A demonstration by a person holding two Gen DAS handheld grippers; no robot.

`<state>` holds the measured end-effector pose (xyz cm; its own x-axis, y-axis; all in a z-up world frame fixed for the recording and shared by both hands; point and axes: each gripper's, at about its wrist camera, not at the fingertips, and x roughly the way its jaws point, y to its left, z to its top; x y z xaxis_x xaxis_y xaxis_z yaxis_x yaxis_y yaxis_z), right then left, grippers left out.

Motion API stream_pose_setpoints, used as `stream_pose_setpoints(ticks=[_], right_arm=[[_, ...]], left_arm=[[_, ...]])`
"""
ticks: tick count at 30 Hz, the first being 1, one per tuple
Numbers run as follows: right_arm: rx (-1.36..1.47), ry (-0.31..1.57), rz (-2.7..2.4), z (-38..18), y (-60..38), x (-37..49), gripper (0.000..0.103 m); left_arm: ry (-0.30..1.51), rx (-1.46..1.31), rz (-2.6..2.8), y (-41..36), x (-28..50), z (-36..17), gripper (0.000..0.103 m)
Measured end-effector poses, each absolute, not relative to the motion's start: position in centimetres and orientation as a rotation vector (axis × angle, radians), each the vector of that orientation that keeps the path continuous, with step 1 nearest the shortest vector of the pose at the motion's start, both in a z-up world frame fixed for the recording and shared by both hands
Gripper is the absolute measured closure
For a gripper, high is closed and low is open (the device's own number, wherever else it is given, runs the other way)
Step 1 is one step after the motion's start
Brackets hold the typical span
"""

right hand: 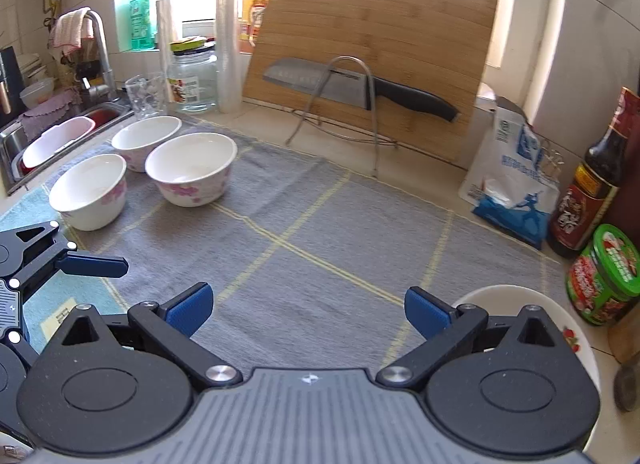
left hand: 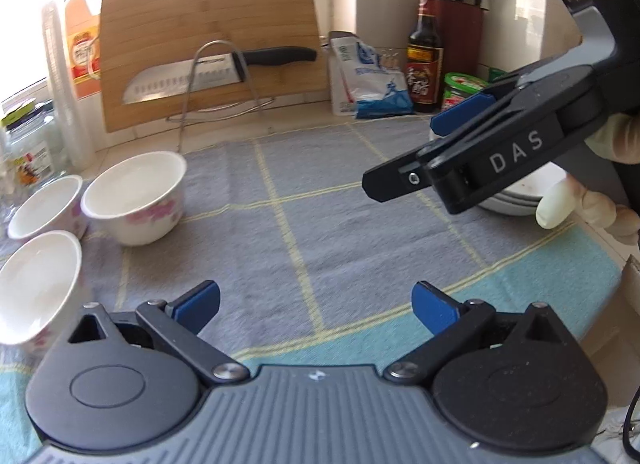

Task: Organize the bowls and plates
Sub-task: 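Withdraw the right gripper from the plates toward the white bowls, then grasp the rim of a pink-flower white bowl with the right gripper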

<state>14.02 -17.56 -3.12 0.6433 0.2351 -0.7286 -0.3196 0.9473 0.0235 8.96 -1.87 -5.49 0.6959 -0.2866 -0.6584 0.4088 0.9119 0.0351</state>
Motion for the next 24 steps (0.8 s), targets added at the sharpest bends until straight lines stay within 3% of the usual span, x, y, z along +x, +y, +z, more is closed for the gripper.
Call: stream_pose_setpoints(ticks=[13,24], right_arm=[[-0.200,0.779,0.491,-3.7,-5.7,15.9,0.000],[-0.152,0.740,0.583,-3.7,0.3,18.7,0.000]], left_arm=[[0.697,0.200,-0.173,9.5,7.3,-5.8,0.002],[0.660,0.262,-0.177,14.0,10.2,-6.8,0.002]])
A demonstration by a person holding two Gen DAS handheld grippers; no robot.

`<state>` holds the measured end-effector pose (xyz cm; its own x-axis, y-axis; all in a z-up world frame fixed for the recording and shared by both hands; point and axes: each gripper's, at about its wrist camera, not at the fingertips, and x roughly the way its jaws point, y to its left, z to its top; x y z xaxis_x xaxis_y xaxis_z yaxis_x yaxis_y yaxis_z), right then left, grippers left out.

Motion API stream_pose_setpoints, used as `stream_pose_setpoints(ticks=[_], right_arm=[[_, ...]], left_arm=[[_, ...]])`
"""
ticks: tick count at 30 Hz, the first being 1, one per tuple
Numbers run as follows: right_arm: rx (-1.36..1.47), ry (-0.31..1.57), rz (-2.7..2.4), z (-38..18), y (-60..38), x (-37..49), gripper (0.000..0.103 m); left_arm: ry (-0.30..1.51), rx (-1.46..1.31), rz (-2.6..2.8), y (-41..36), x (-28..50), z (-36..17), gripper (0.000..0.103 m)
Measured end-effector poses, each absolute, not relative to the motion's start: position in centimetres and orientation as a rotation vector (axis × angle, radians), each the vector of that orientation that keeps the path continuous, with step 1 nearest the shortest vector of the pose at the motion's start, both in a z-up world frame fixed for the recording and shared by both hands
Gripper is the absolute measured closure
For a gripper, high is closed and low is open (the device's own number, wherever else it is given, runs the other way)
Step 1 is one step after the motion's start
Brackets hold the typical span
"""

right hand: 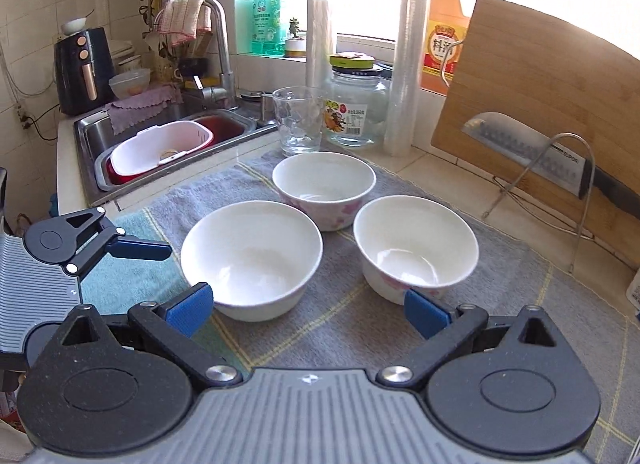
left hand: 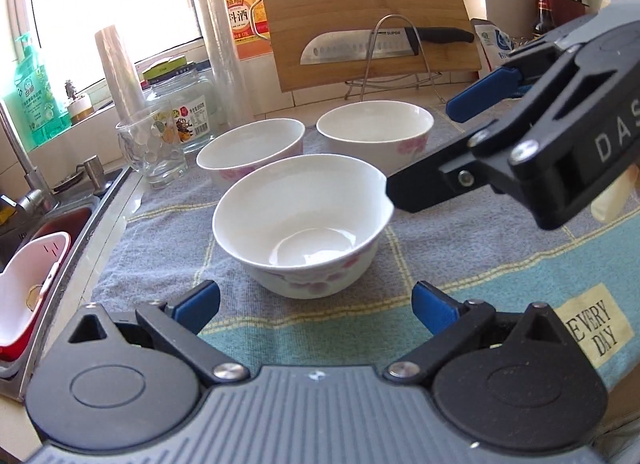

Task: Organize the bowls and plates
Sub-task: 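Grasp the rim of a pink-flower white bowl with the right gripper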

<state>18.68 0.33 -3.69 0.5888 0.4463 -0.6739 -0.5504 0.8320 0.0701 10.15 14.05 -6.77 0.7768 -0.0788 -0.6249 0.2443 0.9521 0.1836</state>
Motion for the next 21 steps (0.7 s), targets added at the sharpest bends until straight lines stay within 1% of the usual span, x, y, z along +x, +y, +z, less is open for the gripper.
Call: stream_pose_setpoints(ticks=[6,7,8,10,14,16,21], right_arm=[[-0.140,0.771,0.624,-4.6,2.7,21.4,0.003],[-0.134,0.780,0.624,-4.8,2.8,21.8,0.005],[-0.128,0.789,0.625,-5.1,2.9,22.1,0.007],[-0.114,0.813,0.624,-5.5,3.1,22.9,0.016],[-0.100,0.849,0.636,-6.1,3.2,23.7,0.022],[-0.091,0.865,0.639,-6.3,3.3,24.1,0.027],[-0.066,0.892,0.651,-6.7,3.3,24.8,0.031]], left_arm=[[0.646,0.259,-0.226,14.6,11.5,-6.8,0.003],[0.643,0.259,-0.232,14.7,11.6,-6.8,0.005],[0.644,0.258,-0.238,14.7,11.8,-6.8,0.010],[0.643,0.248,-0.249,14.9,12.0,-6.8,0.014],[0.634,0.234,-0.251,15.3,12.1,-6.6,0.015],[0.632,0.223,-0.253,15.5,12.2,-6.5,0.015],[0.632,0.220,-0.266,15.4,12.5,-6.6,0.016]])
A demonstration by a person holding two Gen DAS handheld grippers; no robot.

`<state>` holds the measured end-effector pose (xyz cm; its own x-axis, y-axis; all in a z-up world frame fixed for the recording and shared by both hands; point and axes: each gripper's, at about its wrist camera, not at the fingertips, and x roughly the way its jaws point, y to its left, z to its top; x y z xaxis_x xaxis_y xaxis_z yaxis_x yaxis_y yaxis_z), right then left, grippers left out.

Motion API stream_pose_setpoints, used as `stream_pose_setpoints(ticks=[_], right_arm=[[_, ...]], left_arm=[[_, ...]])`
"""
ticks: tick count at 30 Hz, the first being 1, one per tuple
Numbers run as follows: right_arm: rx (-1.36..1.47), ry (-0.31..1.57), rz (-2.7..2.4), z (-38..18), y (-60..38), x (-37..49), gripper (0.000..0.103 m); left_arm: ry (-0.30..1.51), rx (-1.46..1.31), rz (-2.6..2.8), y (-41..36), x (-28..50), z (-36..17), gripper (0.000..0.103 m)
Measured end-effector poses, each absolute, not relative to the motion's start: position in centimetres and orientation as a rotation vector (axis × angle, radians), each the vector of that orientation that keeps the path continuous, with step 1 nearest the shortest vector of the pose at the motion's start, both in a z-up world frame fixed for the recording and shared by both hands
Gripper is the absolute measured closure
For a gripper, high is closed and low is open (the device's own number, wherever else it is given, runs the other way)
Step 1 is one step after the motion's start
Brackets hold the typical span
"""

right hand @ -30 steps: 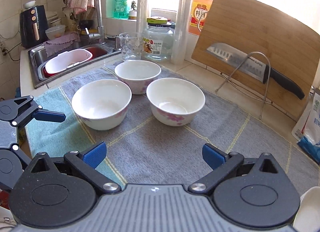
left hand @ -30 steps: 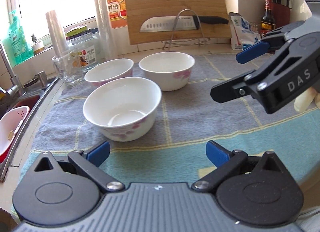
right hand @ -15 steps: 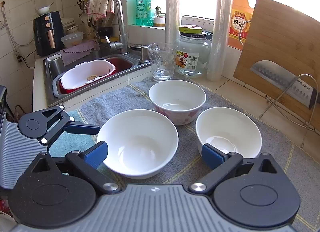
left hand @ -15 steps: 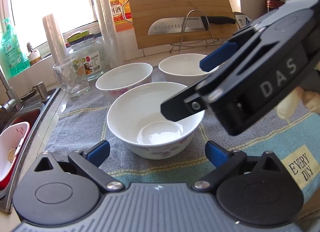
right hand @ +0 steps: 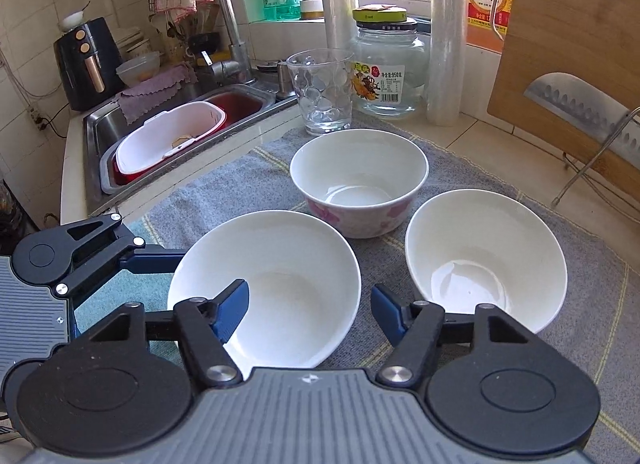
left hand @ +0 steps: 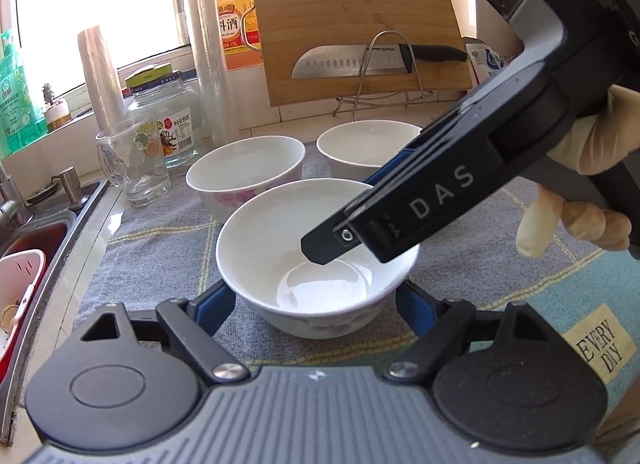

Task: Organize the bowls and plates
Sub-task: 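Grasp the rim of a pink-flower white bowl with the right gripper, then lift the bowl with the right gripper, set it beside the plates, open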

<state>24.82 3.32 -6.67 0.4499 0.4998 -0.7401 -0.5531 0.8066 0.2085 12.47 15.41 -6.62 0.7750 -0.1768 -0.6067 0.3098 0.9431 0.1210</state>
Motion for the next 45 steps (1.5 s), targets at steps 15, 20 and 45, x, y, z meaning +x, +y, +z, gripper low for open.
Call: stream_pose_setpoints(ticks=[15,20,45], right_arm=[[-0.019,0.909,0.668,-6.2,3.0,24.4,0.034],[-0.022,0.910,0.660,-5.4,2.2,23.2,0.034],[0.072,0.899,0.460,-3.4,-7.6,15.1,0.033]], left_arm=[[0.648,0.232,-0.278,15.1,12.3,-6.2,0.016],[0.648,0.235,-0.306,14.5,11.4,-5.4,0.016],[0.642,0.276,-0.544,7.2,8.1,-3.7,0.016]])
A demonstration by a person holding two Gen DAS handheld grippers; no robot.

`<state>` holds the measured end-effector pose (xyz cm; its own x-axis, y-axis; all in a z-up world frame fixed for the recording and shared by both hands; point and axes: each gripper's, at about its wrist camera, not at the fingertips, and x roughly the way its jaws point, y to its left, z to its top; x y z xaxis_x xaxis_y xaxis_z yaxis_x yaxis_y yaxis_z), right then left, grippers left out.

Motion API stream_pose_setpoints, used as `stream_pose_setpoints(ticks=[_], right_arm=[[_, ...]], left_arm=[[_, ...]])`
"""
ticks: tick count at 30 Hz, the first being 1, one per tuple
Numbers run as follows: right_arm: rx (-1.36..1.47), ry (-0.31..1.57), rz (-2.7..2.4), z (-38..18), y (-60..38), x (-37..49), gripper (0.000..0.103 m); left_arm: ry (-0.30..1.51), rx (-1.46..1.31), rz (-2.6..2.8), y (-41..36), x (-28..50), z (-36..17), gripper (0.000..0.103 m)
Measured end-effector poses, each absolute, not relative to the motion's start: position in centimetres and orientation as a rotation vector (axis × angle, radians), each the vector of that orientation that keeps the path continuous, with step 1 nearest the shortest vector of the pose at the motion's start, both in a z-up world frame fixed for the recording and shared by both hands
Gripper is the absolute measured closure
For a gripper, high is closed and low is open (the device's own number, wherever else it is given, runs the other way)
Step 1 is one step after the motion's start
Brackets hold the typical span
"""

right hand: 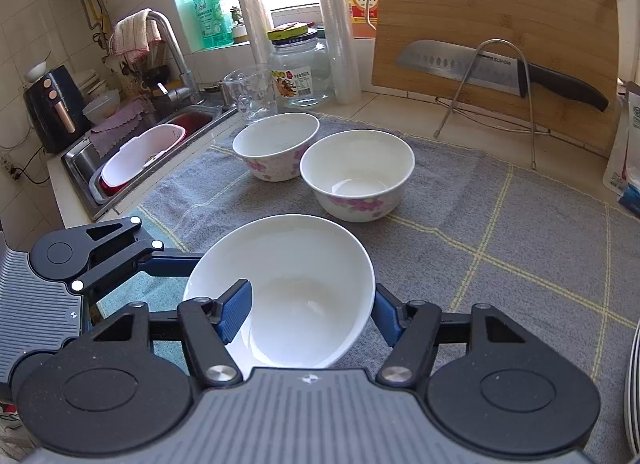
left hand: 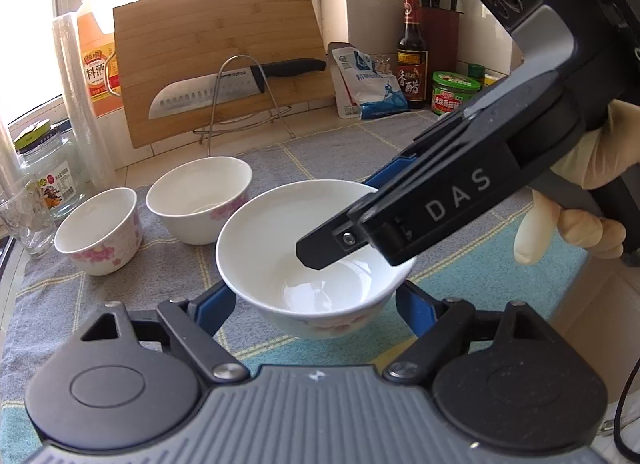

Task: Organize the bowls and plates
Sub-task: 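Lift the bowl with the right gripper, set it beside the plates, open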

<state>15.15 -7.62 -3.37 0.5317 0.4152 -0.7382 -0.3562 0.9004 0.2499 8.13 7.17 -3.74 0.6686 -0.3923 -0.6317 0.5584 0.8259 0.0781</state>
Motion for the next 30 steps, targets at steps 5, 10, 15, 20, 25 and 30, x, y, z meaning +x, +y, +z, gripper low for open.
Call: stream_pose_setpoints(ticks=[5,10,15,20,25,30], right_arm=[[0.090,0.907,0.421,-3.6,-9.1,14.2,0.033],[0.095,0.916,0.391,-3.8,-10.3,13.6,0.033],[0.101,0.926,0.371,-4.0,-11.1,13.4,0.033],[0.108,0.939,0.357,-4.4,-11.5,13.4,0.033],[0.116,0.951,0.351,-4.9,-11.8,13.5,0.033],[0.119,0.955,0.348,-5.2,-12.0,13.6,0.033]], left_arm=[[0.649,0.286,-0.581,5.8,8.2,-4.1,0.016],[0.658,0.288,-0.613,4.8,8.5,-4.6,0.016],[0.666,0.289,-0.634,4.0,8.8,-5.0,0.016],[0.676,0.291,-0.648,3.5,9.0,-5.4,0.016],[0.687,0.296,-0.654,3.3,9.2,-5.8,0.016],[0.690,0.301,-0.656,3.2,9.5,-5.9,0.016]])
